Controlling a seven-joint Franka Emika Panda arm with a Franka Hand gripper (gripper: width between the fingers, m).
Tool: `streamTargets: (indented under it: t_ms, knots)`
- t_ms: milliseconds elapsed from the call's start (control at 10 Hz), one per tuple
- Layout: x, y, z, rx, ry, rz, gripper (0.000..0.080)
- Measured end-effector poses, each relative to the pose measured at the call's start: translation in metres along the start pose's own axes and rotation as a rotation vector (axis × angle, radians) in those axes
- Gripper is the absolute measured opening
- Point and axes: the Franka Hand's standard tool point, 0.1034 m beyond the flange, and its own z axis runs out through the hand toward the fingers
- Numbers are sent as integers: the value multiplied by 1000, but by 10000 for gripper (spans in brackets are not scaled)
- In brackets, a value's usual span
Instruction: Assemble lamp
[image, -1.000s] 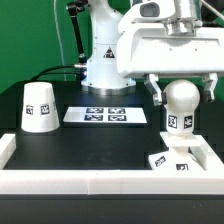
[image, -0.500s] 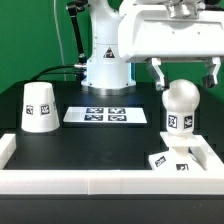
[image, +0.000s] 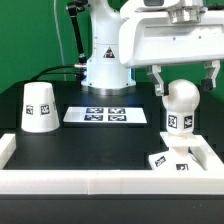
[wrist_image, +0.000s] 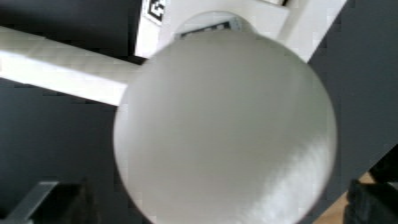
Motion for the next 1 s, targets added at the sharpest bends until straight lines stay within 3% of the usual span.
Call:
streamTargets:
  t_ms: [200, 1000]
  knots:
    - [0, 3, 3, 21, -78, 3, 699]
    - [-8, 7, 16, 17, -78, 11, 690]
